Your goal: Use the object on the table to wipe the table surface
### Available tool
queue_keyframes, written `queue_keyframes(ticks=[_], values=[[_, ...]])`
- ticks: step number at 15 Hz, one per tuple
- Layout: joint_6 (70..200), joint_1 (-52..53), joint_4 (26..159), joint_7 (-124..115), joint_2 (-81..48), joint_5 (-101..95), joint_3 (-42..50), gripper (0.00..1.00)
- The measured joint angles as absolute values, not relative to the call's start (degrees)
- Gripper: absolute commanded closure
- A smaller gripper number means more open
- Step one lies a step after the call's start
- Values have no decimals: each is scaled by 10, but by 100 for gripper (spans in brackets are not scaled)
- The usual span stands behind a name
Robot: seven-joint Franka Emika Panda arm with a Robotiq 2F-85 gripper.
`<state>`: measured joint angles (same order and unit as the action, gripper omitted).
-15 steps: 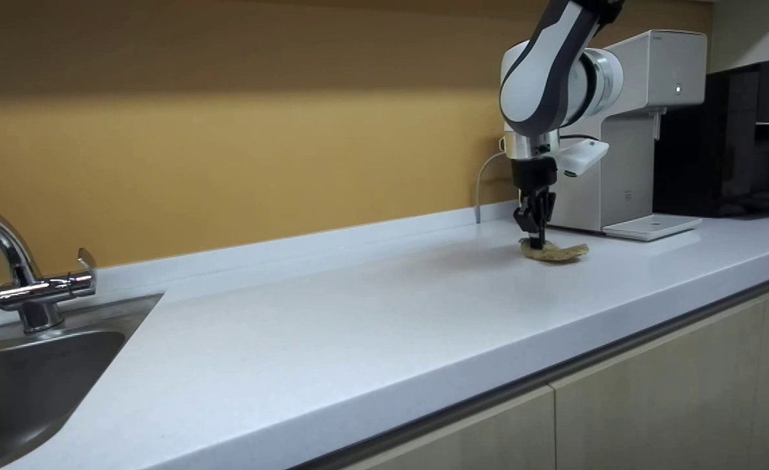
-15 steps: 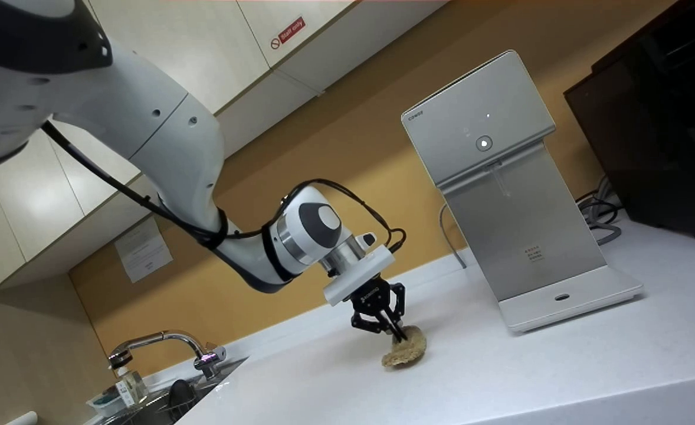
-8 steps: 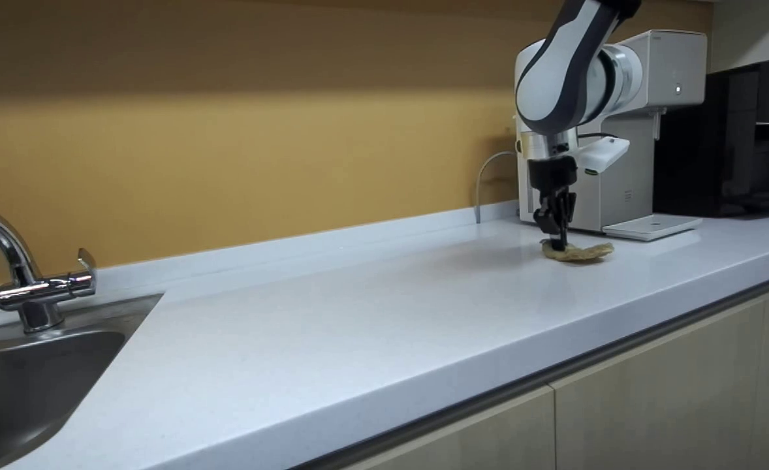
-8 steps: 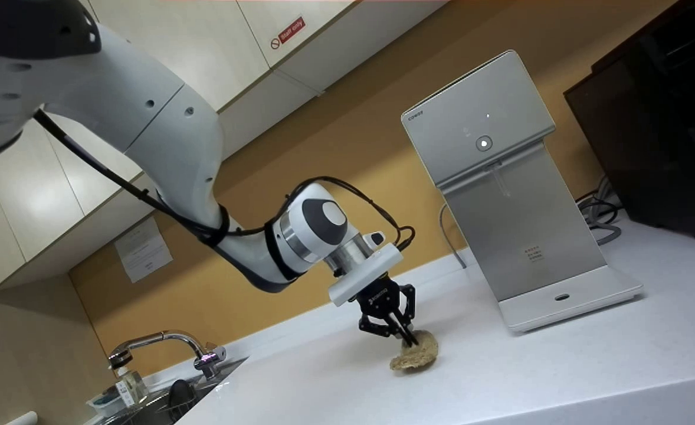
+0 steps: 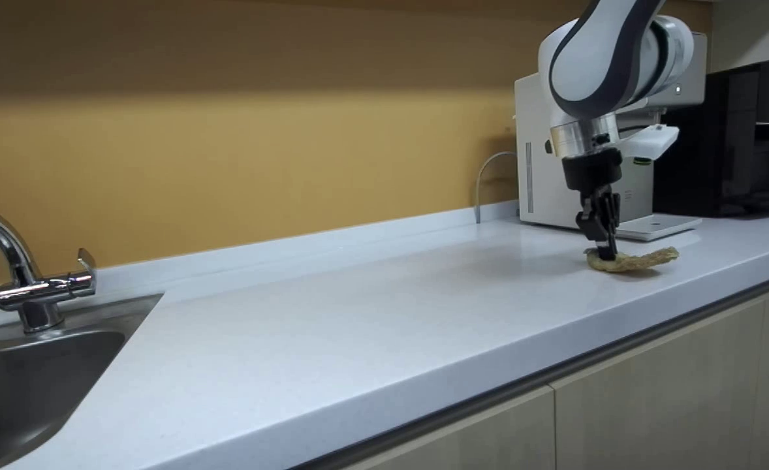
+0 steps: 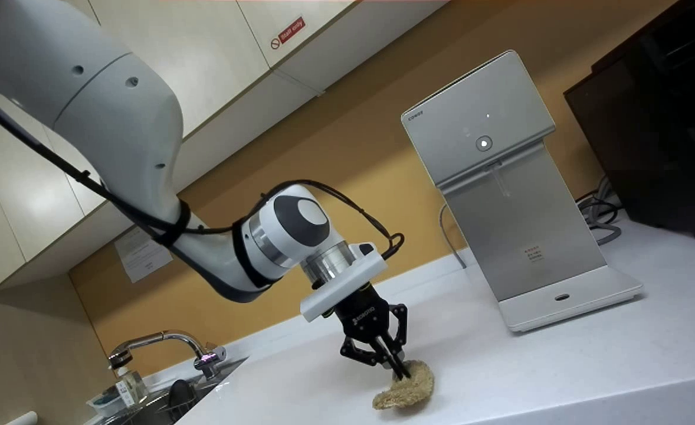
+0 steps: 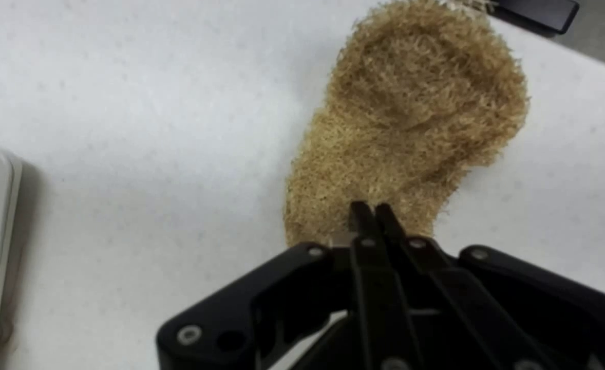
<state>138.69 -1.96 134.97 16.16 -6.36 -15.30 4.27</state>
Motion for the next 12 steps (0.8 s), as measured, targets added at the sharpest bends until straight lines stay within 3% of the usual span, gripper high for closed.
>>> queue_keyframes(ticks=[12], values=[[1375, 18, 1409, 159, -20, -138, -23, 99]])
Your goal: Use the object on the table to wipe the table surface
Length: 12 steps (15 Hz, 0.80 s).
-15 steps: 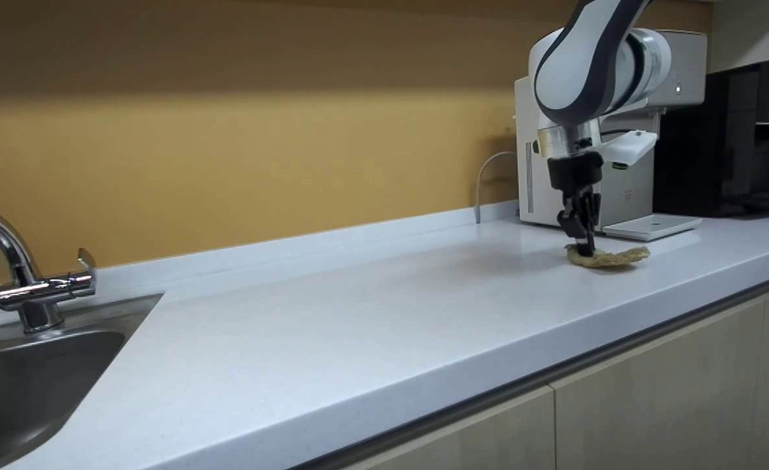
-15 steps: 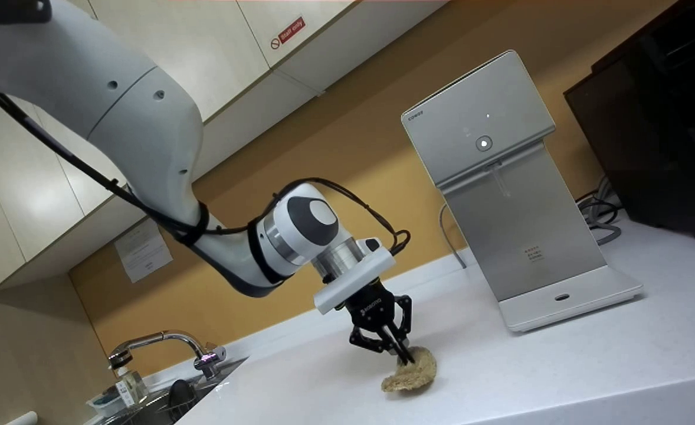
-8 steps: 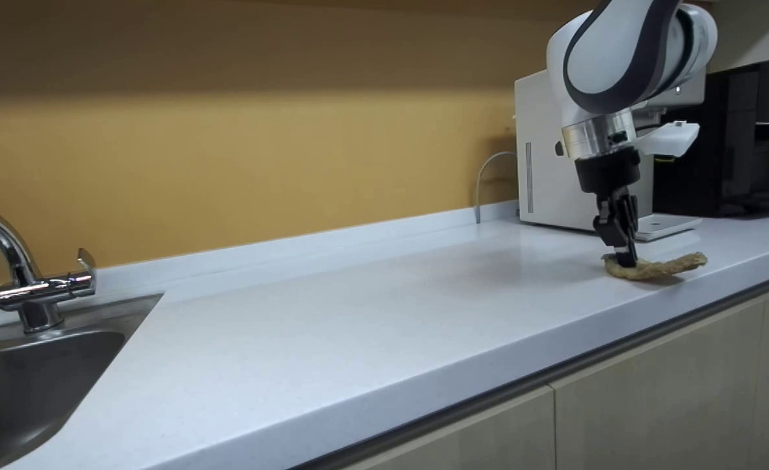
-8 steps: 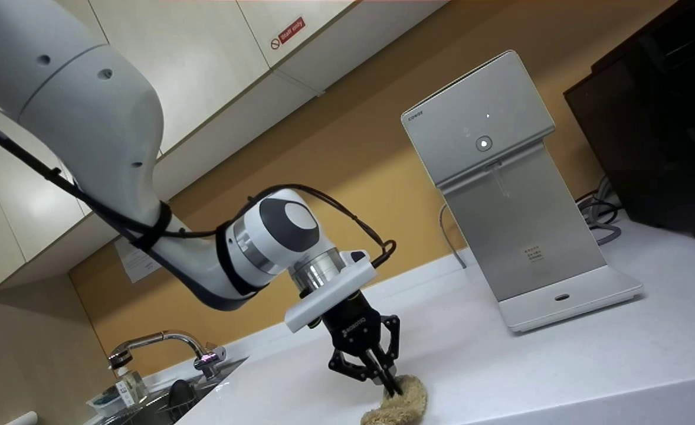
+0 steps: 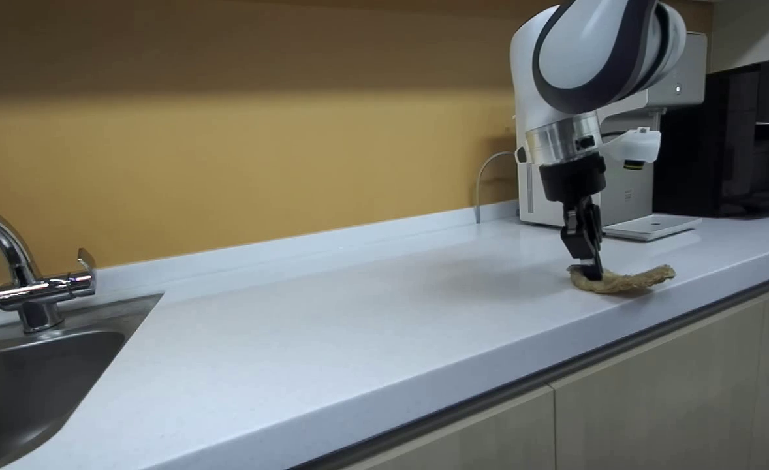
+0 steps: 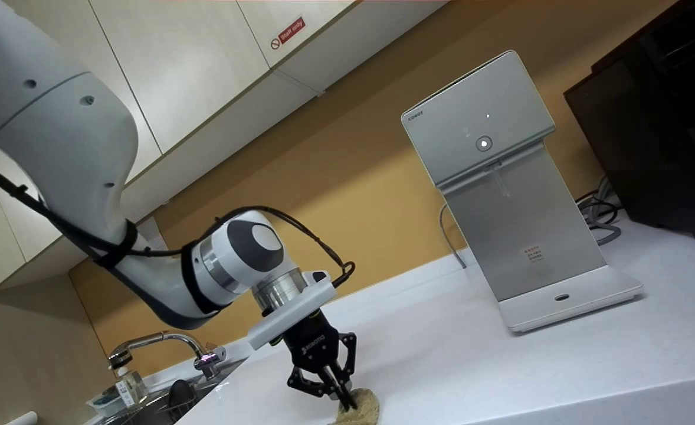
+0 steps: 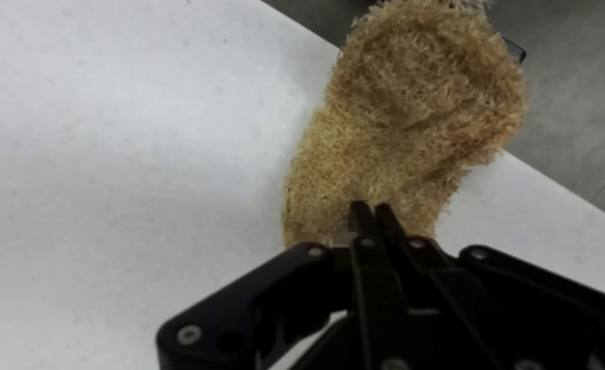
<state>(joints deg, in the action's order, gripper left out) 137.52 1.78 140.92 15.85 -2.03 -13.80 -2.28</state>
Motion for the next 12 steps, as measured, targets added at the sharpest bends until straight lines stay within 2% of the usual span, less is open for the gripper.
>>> queue_keyframes(ticks=[7, 12], values=[[1392, 60, 1392, 205, -35, -51, -77, 99], [1392, 64, 1342, 210, -73, -58, -78, 99]])
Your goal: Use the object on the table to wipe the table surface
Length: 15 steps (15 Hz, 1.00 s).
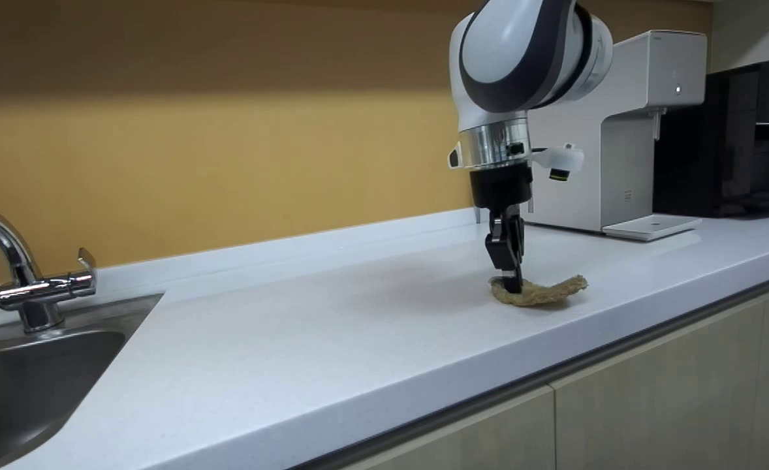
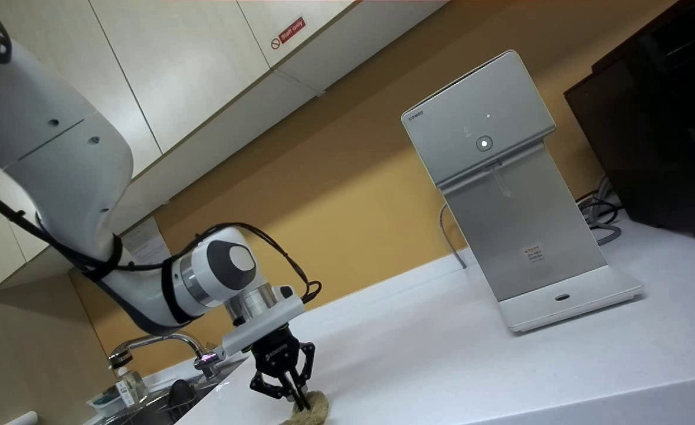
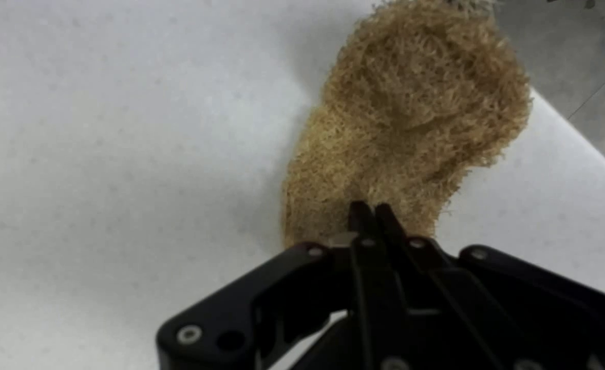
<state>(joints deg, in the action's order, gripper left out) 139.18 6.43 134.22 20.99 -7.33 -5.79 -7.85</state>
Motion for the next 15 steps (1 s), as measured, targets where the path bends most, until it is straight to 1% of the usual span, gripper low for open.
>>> queue_keyframes(ticks=[4, 5, 6, 8, 10, 11, 15], values=[[1388, 55, 1271, 210, -126, -70, -65, 99], [1385, 52, 1254, 211, -137, -70, -62, 71], [1383, 48, 1239, 212, -147, -69, -61, 70], [1371, 41, 1217, 219, -161, -67, -61, 58], [1361, 37, 1205, 229, -167, -67, -62, 45], [1357, 36, 1202, 234, -168, -67, -62, 37], [1340, 36, 1197, 242, -154, -67, -66, 9]])
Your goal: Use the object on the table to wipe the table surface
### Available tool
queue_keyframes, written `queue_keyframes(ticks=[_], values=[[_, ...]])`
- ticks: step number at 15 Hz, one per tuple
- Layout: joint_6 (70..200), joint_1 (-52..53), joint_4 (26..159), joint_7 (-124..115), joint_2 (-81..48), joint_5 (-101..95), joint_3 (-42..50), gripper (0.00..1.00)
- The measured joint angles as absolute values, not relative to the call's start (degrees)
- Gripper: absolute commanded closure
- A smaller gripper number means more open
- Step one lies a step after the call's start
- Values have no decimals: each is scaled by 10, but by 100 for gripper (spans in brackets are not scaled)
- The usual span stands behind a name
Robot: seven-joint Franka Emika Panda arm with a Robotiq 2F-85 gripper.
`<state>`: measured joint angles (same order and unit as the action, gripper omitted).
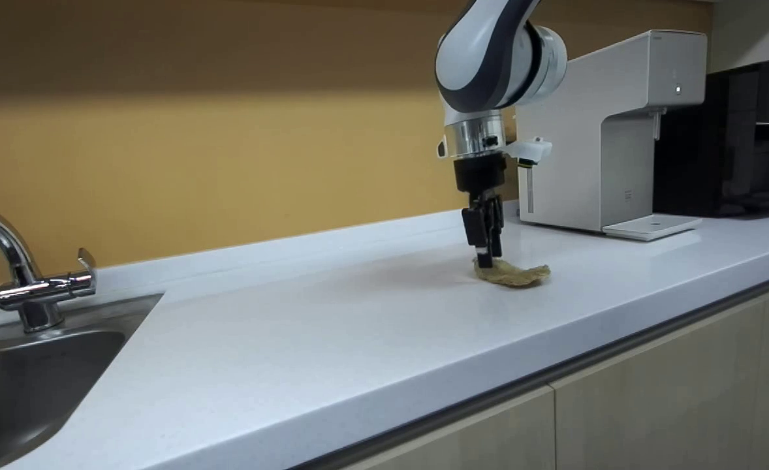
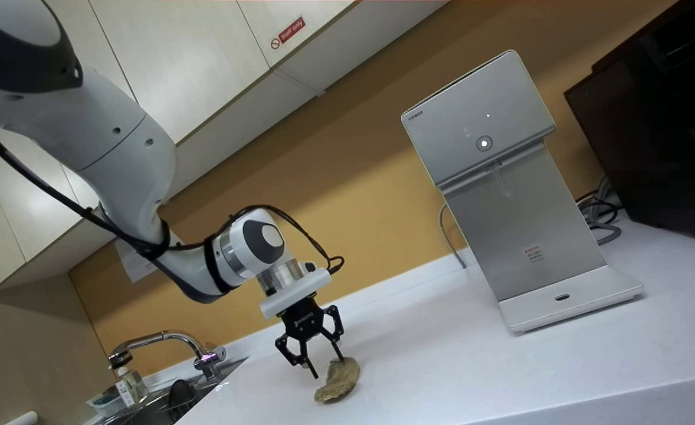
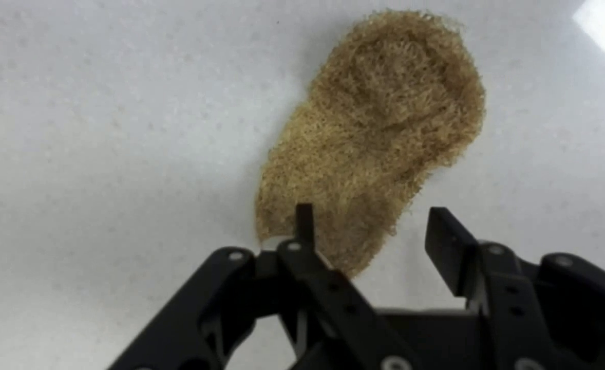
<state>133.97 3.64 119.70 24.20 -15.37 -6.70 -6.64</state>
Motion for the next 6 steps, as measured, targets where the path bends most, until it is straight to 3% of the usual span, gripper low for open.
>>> queue_keyframes(ticks=[2, 6], values=[[1317, 37, 1195, 242, -134, -66, -70, 0], [1261, 37, 1194, 243, -93, -53, -71, 0]])
